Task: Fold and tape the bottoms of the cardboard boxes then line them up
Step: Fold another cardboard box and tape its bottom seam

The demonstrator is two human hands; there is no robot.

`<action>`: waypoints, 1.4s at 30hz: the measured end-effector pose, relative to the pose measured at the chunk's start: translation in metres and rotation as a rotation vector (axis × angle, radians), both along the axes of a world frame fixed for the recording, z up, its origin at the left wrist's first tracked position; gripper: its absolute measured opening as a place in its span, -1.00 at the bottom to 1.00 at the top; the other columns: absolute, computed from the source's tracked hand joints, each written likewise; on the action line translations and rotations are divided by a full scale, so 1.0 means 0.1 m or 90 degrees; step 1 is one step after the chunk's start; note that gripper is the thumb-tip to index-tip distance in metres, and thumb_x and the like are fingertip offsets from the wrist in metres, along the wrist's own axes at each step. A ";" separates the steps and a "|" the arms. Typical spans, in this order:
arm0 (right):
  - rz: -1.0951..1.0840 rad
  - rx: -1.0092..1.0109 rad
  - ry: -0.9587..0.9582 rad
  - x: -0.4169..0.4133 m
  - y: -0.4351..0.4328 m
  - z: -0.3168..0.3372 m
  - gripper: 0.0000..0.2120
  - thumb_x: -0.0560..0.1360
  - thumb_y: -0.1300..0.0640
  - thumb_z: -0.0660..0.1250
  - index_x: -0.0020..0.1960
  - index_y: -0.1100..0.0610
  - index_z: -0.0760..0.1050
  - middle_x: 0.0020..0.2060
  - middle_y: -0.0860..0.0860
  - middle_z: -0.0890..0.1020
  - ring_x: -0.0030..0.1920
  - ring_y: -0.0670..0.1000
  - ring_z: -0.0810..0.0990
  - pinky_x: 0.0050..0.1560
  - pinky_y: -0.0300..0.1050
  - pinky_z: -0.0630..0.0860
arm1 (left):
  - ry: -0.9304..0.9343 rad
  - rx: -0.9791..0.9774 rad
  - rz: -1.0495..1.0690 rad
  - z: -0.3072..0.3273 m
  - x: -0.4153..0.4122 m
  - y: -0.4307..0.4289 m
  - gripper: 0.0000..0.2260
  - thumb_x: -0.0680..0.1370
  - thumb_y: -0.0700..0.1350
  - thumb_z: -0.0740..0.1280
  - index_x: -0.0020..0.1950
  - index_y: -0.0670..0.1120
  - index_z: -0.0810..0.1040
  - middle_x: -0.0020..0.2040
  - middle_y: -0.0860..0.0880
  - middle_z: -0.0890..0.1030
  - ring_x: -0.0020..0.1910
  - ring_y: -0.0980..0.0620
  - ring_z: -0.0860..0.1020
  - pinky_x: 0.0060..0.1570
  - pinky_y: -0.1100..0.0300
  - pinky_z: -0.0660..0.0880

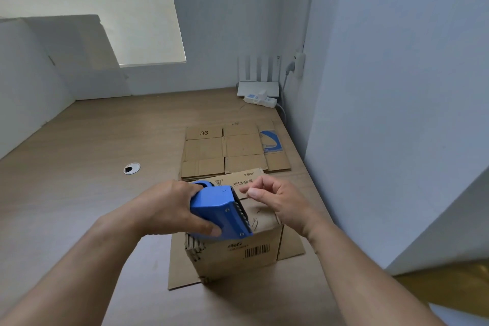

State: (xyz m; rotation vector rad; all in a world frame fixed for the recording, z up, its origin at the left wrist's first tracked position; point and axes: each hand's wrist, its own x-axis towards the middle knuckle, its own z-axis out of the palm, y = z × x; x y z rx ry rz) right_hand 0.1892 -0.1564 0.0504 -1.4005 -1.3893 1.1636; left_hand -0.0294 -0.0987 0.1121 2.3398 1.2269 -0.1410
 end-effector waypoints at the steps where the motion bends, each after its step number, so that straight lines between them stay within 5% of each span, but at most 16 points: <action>1: 0.004 0.009 -0.001 -0.01 0.00 0.02 -0.99 0.53 0.18 0.32 -0.08 0.11 0.51 0.05 -0.05 0.65 0.06 -0.15 0.60 0.12 -0.17 0.54 | 0.004 0.001 -0.002 0.00 0.00 -0.01 -0.57 0.33 0.21 0.49 0.11 0.08 0.51 -0.05 0.12 0.59 -0.12 0.14 0.55 -0.16 0.28 0.50; 10: -0.044 0.029 -0.052 -0.06 -0.01 0.01 -0.94 0.50 0.19 0.35 -0.13 0.09 0.50 -0.13 0.10 0.63 -0.11 0.03 0.58 -0.08 -0.19 0.54 | 0.028 0.016 -0.009 -0.02 0.02 0.01 -0.55 0.31 0.27 0.47 0.09 0.10 0.51 -0.06 0.13 0.59 -0.13 0.15 0.55 -0.15 0.25 0.50; 15: -0.121 0.028 -0.057 -0.07 0.04 0.02 -0.93 0.53 0.17 0.31 -0.13 0.08 0.48 -0.15 0.04 0.62 -0.05 -0.02 0.59 0.05 -0.12 0.56 | 0.003 -0.011 0.016 0.03 0.02 0.07 -0.10 -0.12 0.66 0.13 0.00 0.14 0.52 -0.13 0.14 0.62 -0.18 0.17 0.58 -0.14 0.23 0.58; 19: -0.198 0.001 -0.049 -0.07 0.02 -0.02 -0.89 0.54 0.19 0.28 -0.16 0.08 0.44 -0.11 0.08 0.59 -0.03 0.06 0.59 -0.03 -0.03 0.60 | 0.037 -0.078 0.104 0.11 -0.08 0.14 -0.41 0.09 0.46 0.33 -0.10 0.07 0.52 -0.18 0.10 0.63 -0.18 0.12 0.60 -0.21 0.33 0.48; 23: -0.281 -0.014 -0.028 0.06 0.04 0.00 -0.89 0.54 0.23 0.25 -0.17 0.14 0.43 -0.16 0.10 0.59 -0.06 0.08 0.60 -0.07 -0.06 0.59 | 0.113 -0.092 0.186 0.18 -0.39 0.24 -0.26 -0.01 0.55 0.37 -0.14 0.00 0.58 -0.25 0.07 0.66 -0.23 0.09 0.61 -0.22 0.26 0.43; 26: -0.299 -0.029 0.028 0.02 0.08 -0.03 -0.87 0.52 0.26 0.25 -0.21 0.15 0.42 -0.25 0.08 0.58 -0.11 0.06 0.62 -0.01 -0.02 0.59 | 0.189 -0.082 0.214 0.16 -0.32 0.30 -0.47 0.22 0.40 0.44 -0.13 -0.03 0.57 -0.19 0.02 0.63 -0.18 0.06 0.59 -0.19 0.22 0.39; 30: -0.331 -0.046 0.113 0.03 0.08 -0.06 -0.92 0.48 0.30 0.27 -0.20 0.21 0.46 -0.27 0.11 0.58 -0.16 0.06 0.60 -0.01 -0.03 0.61 | 0.247 -0.096 0.237 0.23 -0.14 0.37 -0.50 0.26 0.38 0.43 -0.15 -0.03 0.55 -0.16 0.02 0.58 -0.16 0.06 0.55 -0.19 0.19 0.37; 35: -0.356 -0.071 0.070 0.07 0.06 -0.05 -0.91 0.51 0.27 0.25 -0.16 0.22 0.49 -0.28 0.11 0.59 -0.19 0.06 0.59 -0.02 -0.01 0.59 | 0.314 -0.063 0.217 0.28 0.13 0.41 -0.52 0.25 0.36 0.45 -0.18 -0.01 0.49 -0.15 0.03 0.53 -0.17 0.06 0.51 -0.19 0.17 0.38; 42: -0.372 -0.156 -0.055 0.18 0.08 -0.12 -0.89 0.54 0.24 0.16 -0.03 0.24 0.44 -0.17 0.13 0.56 -0.38 -0.02 0.51 -0.36 -0.17 0.53 | 0.342 -0.069 0.195 0.36 0.37 0.45 -0.53 0.25 0.36 0.45 -0.17 0.00 0.50 -0.14 0.04 0.54 -0.16 0.05 0.52 -0.18 0.16 0.40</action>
